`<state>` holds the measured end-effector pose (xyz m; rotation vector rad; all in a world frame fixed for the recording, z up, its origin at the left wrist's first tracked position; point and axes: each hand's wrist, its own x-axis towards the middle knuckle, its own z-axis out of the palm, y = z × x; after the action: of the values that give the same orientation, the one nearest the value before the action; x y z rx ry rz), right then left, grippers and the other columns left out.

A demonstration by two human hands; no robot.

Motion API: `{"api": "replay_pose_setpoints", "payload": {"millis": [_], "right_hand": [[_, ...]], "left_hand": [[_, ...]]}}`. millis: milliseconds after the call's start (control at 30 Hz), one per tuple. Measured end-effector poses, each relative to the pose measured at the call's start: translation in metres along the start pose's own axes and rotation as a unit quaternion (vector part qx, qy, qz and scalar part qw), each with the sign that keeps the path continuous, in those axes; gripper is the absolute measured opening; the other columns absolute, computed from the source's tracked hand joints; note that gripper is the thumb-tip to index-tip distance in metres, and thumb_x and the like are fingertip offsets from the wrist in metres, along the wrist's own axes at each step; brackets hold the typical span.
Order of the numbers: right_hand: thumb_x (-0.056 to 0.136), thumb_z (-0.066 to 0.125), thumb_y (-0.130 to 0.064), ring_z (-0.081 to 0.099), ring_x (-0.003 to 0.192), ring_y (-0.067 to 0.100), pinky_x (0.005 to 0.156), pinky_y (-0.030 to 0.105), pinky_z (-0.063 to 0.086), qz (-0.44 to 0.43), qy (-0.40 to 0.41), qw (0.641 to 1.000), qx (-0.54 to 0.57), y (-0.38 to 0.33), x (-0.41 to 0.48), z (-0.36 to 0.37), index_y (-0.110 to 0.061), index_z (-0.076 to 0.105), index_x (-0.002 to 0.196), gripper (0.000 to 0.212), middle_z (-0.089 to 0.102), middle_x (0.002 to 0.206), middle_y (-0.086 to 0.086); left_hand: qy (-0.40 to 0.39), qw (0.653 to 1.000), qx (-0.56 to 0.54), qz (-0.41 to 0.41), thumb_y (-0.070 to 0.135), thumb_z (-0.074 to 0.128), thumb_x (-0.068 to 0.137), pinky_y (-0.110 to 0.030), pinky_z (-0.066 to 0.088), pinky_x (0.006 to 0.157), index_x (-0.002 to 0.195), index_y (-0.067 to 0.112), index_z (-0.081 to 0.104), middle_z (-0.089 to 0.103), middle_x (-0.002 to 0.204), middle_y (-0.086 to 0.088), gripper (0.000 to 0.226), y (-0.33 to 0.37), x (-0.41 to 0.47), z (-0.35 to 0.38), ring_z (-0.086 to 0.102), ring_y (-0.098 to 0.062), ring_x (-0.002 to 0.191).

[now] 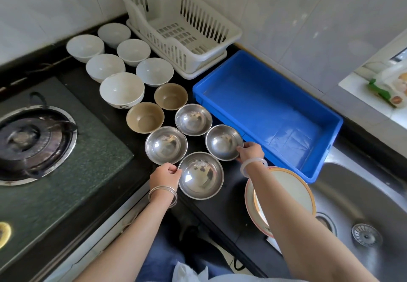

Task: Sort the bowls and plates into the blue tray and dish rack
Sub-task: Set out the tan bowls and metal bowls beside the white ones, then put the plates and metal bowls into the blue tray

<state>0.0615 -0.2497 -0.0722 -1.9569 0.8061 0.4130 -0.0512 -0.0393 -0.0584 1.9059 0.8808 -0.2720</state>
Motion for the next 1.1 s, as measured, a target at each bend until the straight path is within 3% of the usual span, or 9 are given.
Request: {"api": "replay_pose_setpoints", "payload": {"millis": [433, 533, 633, 733, 800, 867, 933, 1100], "right_hand": [[0.091, 0.056, -0.017, 0.067, 0.082, 0.024, 0.083, 0.041, 0.058, -0.001, -0.022, 1.0, 0.008, 0.002, -0.002, 0.0, -0.01, 0.061, 0.113, 0.024, 0.065, 0.093, 0.01], [0.091, 0.052, -0.019, 0.066, 0.08, 0.023, 0.085, 0.042, 0.057, -0.013, -0.015, 1.0, -0.01, 0.001, -0.008, -0.004, -0.01, 0.062, 0.115, 0.028, 0.064, 0.084, 0.007], [0.091, 0.049, -0.023, 0.065, 0.09, 0.027, 0.088, 0.041, 0.054, -0.054, -0.005, 0.997, -0.061, -0.003, -0.021, -0.011, -0.011, 0.061, 0.119, 0.033, 0.065, 0.092, 0.008], [0.093, 0.048, -0.027, 0.059, 0.096, 0.026, 0.077, 0.027, 0.041, -0.116, 0.027, 0.985, -0.125, -0.006, -0.043, -0.027, -0.013, 0.058, 0.123, 0.036, 0.066, 0.108, 0.008], [0.094, 0.047, -0.026, 0.059, 0.096, 0.027, 0.073, 0.028, 0.038, -0.155, 0.062, 0.976, -0.137, -0.004, -0.059, -0.042, -0.013, 0.061, 0.117, 0.03, 0.068, 0.11, 0.008], [0.094, 0.047, -0.024, 0.06, 0.085, 0.027, 0.065, 0.029, 0.041, -0.179, 0.115, 0.968, -0.134, 0.005, -0.072, -0.064, -0.013, 0.064, 0.107, 0.024, 0.07, 0.103, 0.01], [0.094, 0.048, -0.022, 0.056, 0.075, 0.021, 0.056, 0.023, 0.038, -0.175, 0.169, 0.96, -0.135, 0.019, -0.082, -0.087, -0.014, 0.064, 0.109, 0.023, 0.07, 0.105, 0.008], [0.09, 0.053, -0.015, 0.057, 0.111, 0.032, 0.086, 0.033, 0.043, -0.12, 0.224, 0.952, -0.171, 0.072, -0.092, -0.133, -0.012, 0.059, 0.122, 0.033, 0.065, 0.12, 0.012]], "left_hand": [[0.019, 1.0, 0.001, 0.015, 0.014, 0.064, 0.082, -0.044, 0.057, 0.078, 0.084, 0.009, 0.066, 0.071, 0.085, -0.009, 0.006, 0.003, -0.001, -0.004, 0.067, -0.03, 0.083], [0.015, 0.999, 0.025, 0.028, 0.014, 0.061, 0.084, -0.04, 0.057, 0.077, 0.081, 0.013, 0.065, 0.069, 0.078, -0.004, 0.005, 0.007, -0.003, -0.007, 0.068, -0.027, 0.081], [0.023, 0.997, 0.059, 0.051, 0.015, 0.058, 0.085, -0.033, 0.053, 0.072, 0.08, 0.015, 0.064, 0.067, 0.076, 0.0, 0.008, 0.013, -0.004, -0.014, 0.065, -0.024, 0.081], [0.039, 0.993, 0.081, 0.083, 0.017, 0.057, 0.085, -0.027, 0.044, 0.068, 0.086, 0.015, 0.065, 0.068, 0.087, 0.0, 0.008, 0.025, -0.005, -0.017, 0.059, -0.019, 0.082], [0.032, 0.99, 0.079, 0.113, 0.016, 0.057, 0.086, -0.026, 0.043, 0.069, 0.09, 0.014, 0.066, 0.068, 0.089, 0.0, 0.01, 0.037, -0.007, -0.014, 0.057, -0.017, 0.08], [0.008, 0.986, 0.076, 0.147, 0.015, 0.058, 0.085, -0.024, 0.043, 0.067, 0.09, 0.014, 0.065, 0.068, 0.089, -0.001, 0.009, 0.051, -0.012, -0.003, 0.058, -0.016, 0.078], [-0.026, 0.982, 0.074, 0.173, 0.015, 0.059, 0.085, -0.024, 0.046, 0.068, 0.088, 0.015, 0.066, 0.069, 0.09, -0.003, 0.008, 0.066, -0.02, 0.013, 0.061, -0.018, 0.082], [-0.148, 0.956, 0.127, 0.219, 0.02, 0.058, 0.087, -0.029, 0.047, 0.085, 0.104, 0.014, 0.065, 0.07, 0.107, -0.003, 0.02, 0.085, -0.046, 0.066, 0.063, -0.019, 0.1]]}}
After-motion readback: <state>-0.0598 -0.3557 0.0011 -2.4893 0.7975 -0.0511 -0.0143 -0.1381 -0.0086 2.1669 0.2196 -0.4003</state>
